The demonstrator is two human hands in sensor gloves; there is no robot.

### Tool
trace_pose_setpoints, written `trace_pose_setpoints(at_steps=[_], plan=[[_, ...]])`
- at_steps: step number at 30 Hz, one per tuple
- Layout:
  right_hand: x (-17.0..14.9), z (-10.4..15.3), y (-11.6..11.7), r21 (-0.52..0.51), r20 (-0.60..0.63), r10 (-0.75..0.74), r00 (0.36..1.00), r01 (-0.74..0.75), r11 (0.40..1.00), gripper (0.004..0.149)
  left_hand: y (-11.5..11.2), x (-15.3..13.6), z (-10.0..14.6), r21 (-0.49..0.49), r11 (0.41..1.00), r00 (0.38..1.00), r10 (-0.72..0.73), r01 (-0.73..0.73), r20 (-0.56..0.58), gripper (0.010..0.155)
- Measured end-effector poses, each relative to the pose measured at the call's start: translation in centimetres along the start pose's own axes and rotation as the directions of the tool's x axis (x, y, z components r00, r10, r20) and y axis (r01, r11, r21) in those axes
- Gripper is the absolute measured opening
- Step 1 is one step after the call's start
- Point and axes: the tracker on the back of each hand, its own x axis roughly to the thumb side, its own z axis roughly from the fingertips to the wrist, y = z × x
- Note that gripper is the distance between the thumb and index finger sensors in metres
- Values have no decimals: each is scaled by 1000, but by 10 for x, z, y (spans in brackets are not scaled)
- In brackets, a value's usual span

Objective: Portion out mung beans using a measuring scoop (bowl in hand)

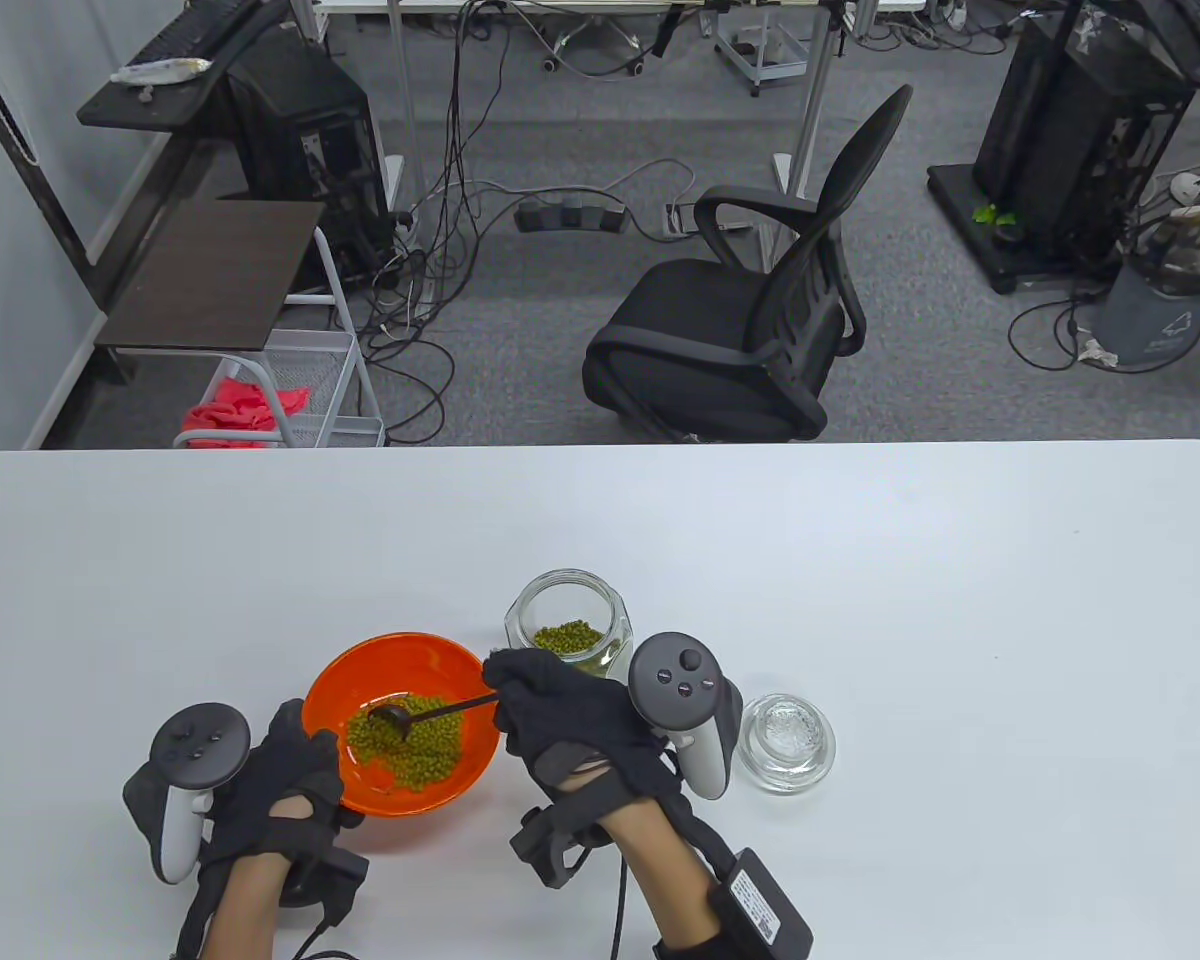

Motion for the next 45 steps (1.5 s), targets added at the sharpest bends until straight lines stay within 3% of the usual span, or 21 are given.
trace_pose_setpoints(at_steps=[9,16,21,28,36,45], plan=[[10,0,5,113,42,76,996,-81,990,41,0,0,0,0,1000,1000,1,-1,0,64],[16,3,-4,106,56,73,996,-78,991,40,0,0,0,0,1000,1000,1,-1,0,64],[17,6,-18,34,45,5,999,-7,999,41,1,0,0,6,1000,1000,-4,4,-4,65],[20,16,-53,-158,76,-60,995,71,985,41,1,0,0,12,1000,1000,-8,8,-3,65],[22,29,-84,-351,87,-41,995,69,934,41,1,0,0,18,1000,1000,-9,9,-5,65],[18,37,-102,-462,50,4,999,20,887,41,1,0,0,21,1000,1000,-11,11,-5,65]])
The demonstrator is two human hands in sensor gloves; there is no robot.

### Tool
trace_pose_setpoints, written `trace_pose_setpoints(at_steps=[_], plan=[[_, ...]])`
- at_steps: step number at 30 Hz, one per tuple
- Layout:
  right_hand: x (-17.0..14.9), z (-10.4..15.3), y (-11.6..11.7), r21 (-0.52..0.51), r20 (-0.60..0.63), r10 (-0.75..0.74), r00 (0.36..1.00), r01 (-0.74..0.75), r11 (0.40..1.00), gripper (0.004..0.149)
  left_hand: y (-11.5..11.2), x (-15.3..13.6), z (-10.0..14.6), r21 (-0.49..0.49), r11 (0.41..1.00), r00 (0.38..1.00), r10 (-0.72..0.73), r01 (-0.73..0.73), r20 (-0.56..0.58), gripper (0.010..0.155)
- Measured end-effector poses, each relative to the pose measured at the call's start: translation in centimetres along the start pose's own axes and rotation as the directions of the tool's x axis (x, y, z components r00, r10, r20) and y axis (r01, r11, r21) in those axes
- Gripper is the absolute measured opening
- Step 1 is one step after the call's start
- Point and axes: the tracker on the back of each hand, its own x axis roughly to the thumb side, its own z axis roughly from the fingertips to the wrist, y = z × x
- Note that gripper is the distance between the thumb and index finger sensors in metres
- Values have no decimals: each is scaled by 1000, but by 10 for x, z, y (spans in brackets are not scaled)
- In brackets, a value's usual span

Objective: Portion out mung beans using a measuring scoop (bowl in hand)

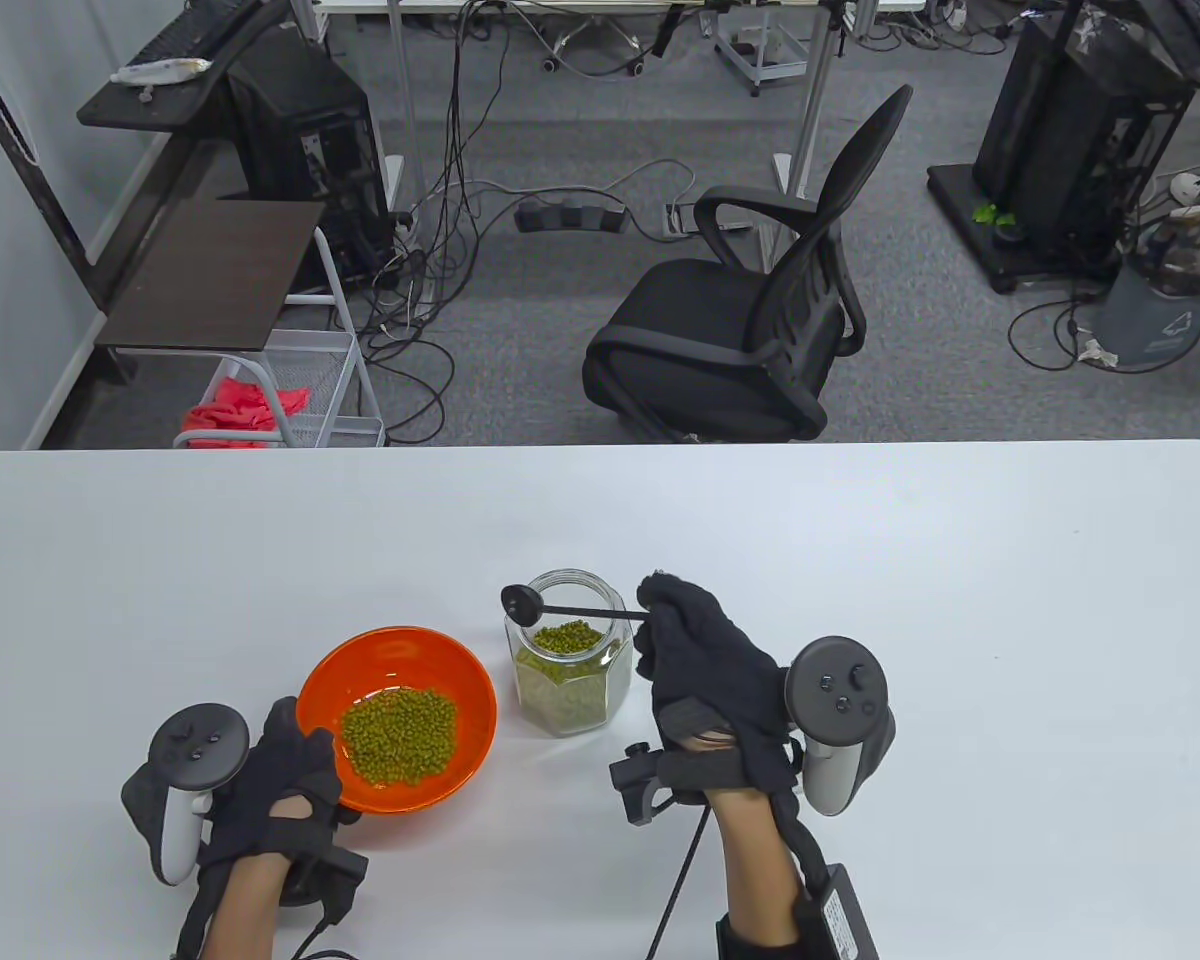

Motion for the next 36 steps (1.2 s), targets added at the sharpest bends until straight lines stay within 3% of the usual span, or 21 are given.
trace_pose_setpoints(at_steps=[9,31,36], plan=[[-8,-2,7,-46,-11,148,989,-148,988,41,0,0,0,4,1000,1000,-3,3,0,65],[-37,-9,64,71,22,458,889,-458,886,42,0,0,0,0,1000,1000,-3,3,6,65],[-39,-13,72,98,24,444,896,-444,891,41,0,0,0,-1,1000,1000,-4,4,7,65]])
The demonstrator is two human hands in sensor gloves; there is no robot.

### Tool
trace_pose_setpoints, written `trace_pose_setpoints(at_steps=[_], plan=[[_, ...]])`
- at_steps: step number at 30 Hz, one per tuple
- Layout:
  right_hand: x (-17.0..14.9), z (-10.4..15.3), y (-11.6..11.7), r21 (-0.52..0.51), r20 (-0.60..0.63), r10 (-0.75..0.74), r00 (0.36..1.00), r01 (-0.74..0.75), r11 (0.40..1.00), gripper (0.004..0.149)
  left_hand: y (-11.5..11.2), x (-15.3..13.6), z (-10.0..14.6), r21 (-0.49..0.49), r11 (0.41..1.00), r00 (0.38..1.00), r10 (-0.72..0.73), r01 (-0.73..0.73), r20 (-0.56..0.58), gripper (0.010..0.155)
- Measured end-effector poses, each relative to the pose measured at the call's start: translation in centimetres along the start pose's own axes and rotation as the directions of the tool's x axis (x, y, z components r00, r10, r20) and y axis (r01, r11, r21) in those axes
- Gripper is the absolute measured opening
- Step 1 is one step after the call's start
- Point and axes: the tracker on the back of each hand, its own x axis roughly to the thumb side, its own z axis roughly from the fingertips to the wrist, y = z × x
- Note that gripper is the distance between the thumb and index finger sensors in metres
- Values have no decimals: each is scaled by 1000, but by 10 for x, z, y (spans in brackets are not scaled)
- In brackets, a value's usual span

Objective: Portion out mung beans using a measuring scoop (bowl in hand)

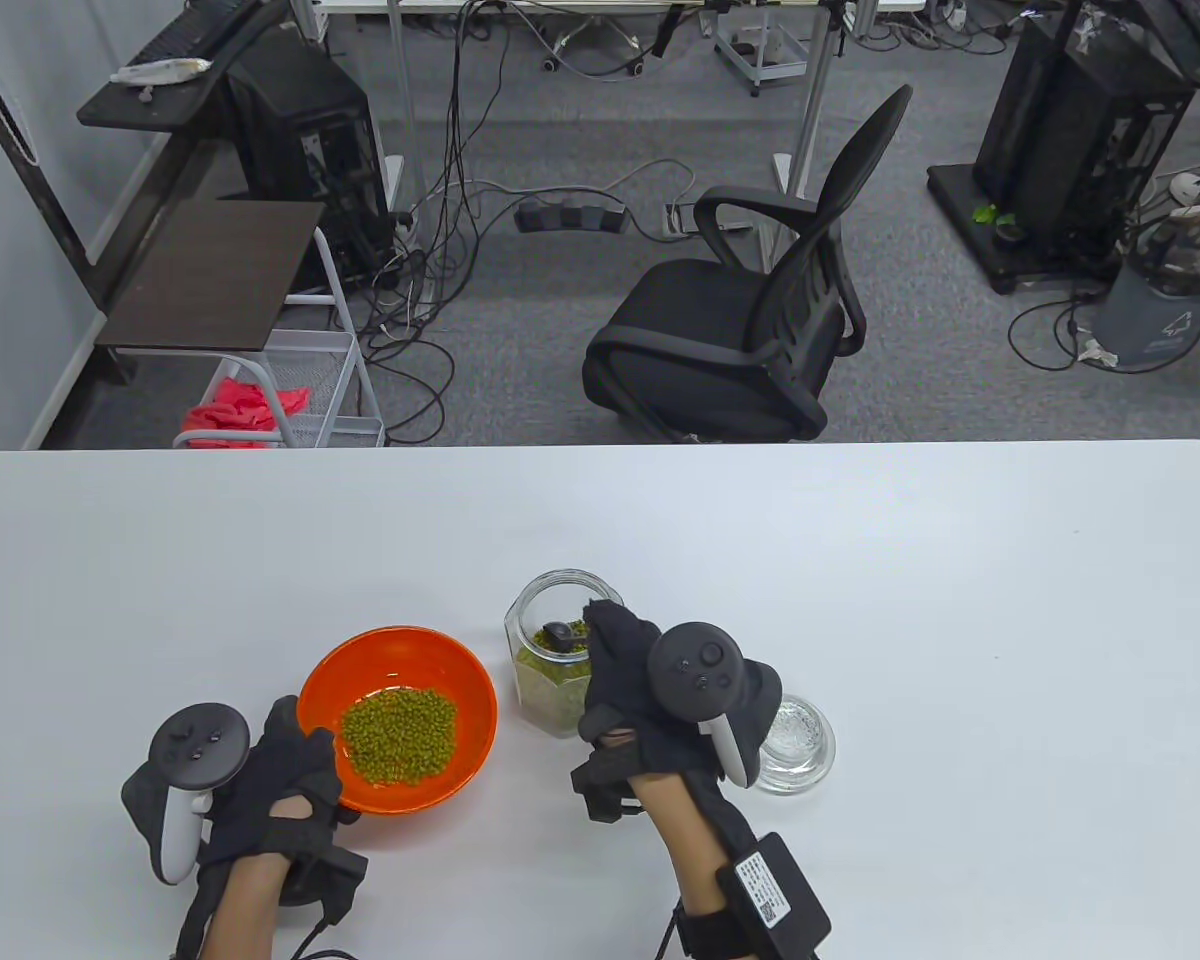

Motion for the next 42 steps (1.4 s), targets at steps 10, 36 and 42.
trace_pose_setpoints(at_steps=[10,36,42], plan=[[-5,-11,2,32,-59,-125,990,127,991,41,1,0,0,-1,1000,1000,7,-7,1,65],[-49,3,-32,-175,-221,-497,839,467,867,41,0,1,0,-7,1000,1000,13,-13,5,65],[-54,3,-37,-194,-238,-527,816,492,849,41,0,1,0,-8,1000,1000,10,-10,8,65]])
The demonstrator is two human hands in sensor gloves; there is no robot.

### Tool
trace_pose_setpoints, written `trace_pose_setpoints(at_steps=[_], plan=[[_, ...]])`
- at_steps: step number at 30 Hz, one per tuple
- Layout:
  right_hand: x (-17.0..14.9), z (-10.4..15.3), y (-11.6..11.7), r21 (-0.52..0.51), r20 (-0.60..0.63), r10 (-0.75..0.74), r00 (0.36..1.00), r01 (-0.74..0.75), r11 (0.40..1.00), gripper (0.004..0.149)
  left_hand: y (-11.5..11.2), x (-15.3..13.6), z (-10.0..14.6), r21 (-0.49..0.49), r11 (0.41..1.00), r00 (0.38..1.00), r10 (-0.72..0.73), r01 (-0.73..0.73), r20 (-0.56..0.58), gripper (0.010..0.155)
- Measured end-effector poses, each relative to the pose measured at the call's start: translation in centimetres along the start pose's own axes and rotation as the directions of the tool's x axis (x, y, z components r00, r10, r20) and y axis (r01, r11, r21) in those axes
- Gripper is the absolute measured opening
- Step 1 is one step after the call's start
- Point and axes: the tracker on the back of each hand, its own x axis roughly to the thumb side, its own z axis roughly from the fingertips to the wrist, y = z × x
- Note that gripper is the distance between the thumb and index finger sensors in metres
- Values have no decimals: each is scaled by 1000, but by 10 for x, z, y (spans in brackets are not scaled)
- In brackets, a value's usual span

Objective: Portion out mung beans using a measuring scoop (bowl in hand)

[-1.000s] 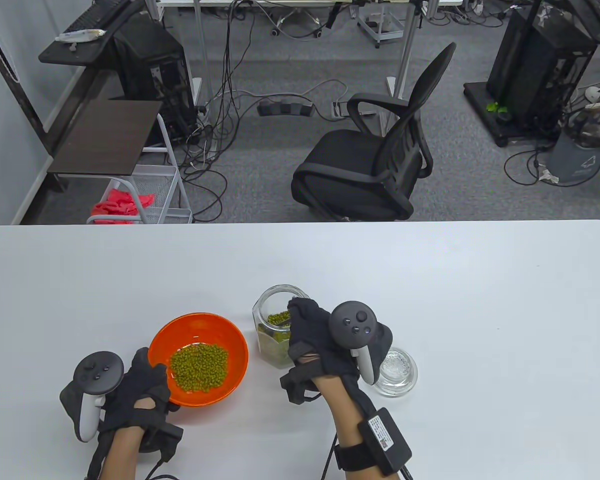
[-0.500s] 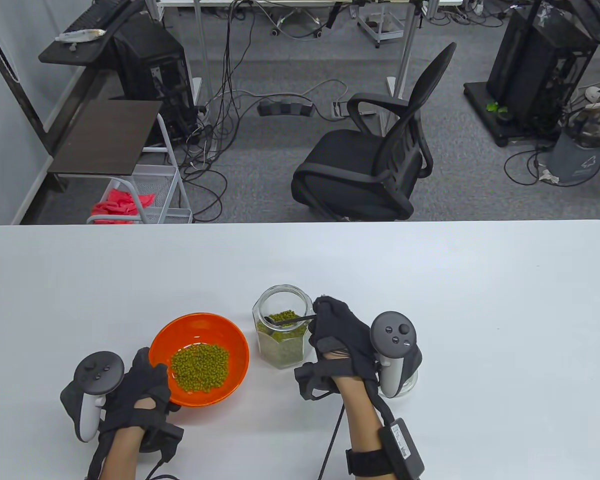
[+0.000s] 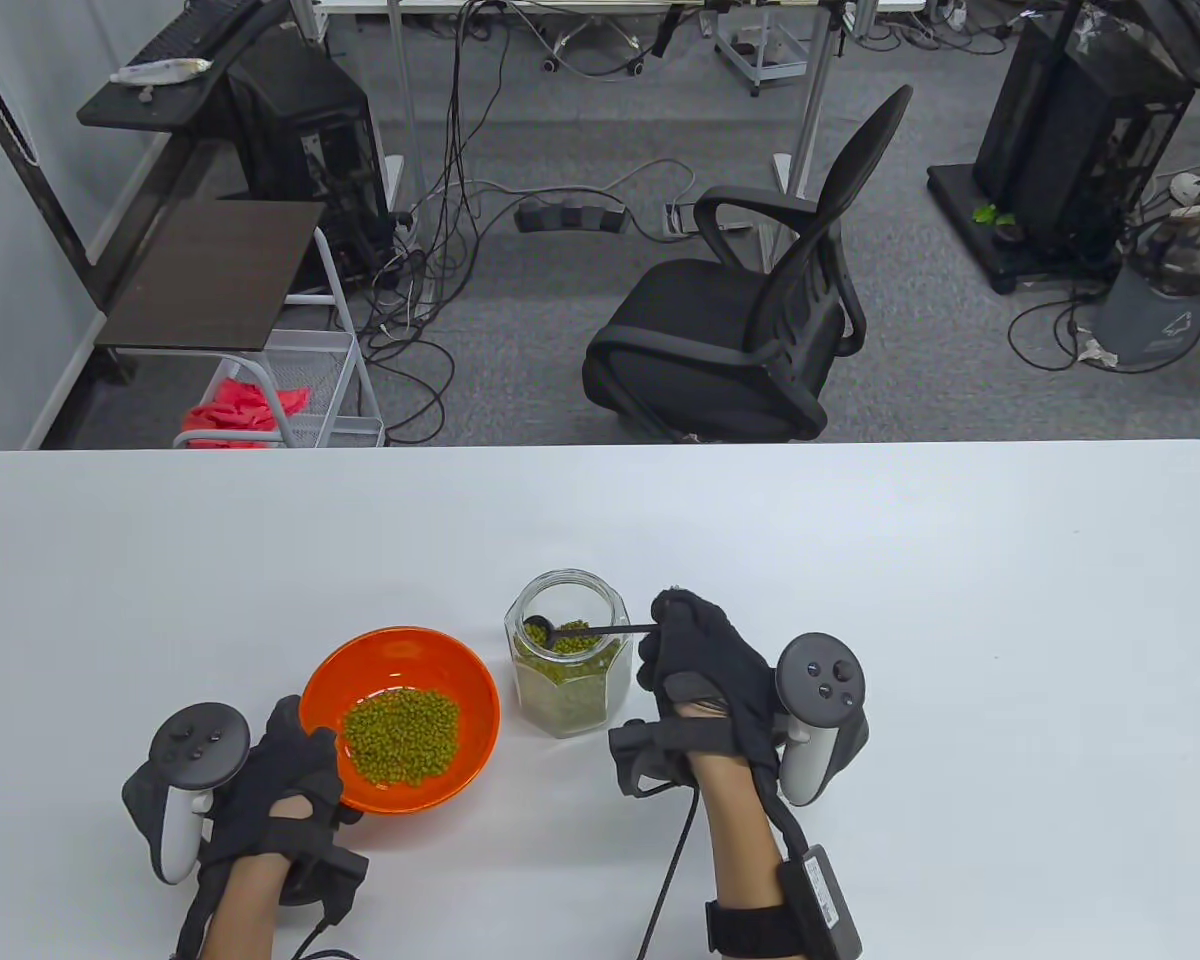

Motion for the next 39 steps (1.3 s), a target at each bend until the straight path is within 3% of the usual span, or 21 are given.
trace_pose_setpoints(at_steps=[25,30,39], plan=[[16,8,-42,-80,17,-150,989,151,985,41,-1,0,0,1,1000,1000,-3,3,-2,65],[25,13,-37,-38,48,-178,983,179,983,41,-1,0,0,2,1000,1000,-5,5,-3,65],[35,23,-9,100,63,-171,983,164,981,41,-2,0,0,0,1000,1000,-4,4,-3,65]])
